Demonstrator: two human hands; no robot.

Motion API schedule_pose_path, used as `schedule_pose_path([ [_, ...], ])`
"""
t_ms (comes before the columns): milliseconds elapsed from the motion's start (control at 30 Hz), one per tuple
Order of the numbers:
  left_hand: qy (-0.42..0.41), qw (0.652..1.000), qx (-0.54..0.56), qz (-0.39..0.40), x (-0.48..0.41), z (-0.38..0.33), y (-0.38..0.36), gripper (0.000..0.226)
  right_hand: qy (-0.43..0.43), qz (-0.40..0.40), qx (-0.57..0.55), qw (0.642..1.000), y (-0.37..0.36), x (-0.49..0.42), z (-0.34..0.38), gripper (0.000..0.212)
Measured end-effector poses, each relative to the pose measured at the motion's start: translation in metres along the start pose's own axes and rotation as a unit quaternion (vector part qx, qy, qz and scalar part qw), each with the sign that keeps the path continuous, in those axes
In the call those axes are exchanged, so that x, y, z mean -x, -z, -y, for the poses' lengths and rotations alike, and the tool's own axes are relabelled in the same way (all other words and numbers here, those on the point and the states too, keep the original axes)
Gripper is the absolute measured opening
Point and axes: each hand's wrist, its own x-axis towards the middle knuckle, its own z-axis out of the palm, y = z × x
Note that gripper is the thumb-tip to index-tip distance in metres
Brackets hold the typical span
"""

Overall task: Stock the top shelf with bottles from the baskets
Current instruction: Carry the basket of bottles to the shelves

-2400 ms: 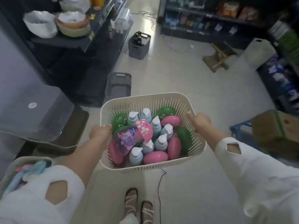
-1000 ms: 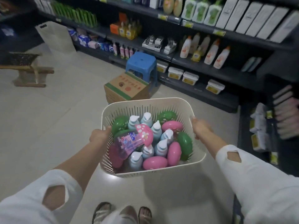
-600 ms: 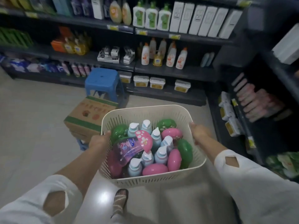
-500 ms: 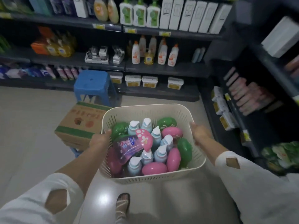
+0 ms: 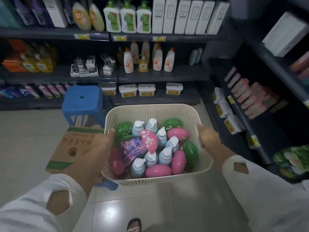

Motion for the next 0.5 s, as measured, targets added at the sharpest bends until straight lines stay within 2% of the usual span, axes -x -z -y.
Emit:
schedule_pose_path([
  [200, 0.034, 0.999, 0.000, -0.010, -0.040, -0.037, -0.017, 0.061, 0.036, 0.034, 0.021, 0.999, -0.002, -0.055, 0.043, 0.056],
  [500, 0.059, 0.994, 0.080, -0.055, -0.109, -0.088, -0.040, 0.063, 0.102, 0.086, 0.057, 0.989, -0.005, -0.138, 0.160, 0.055],
])
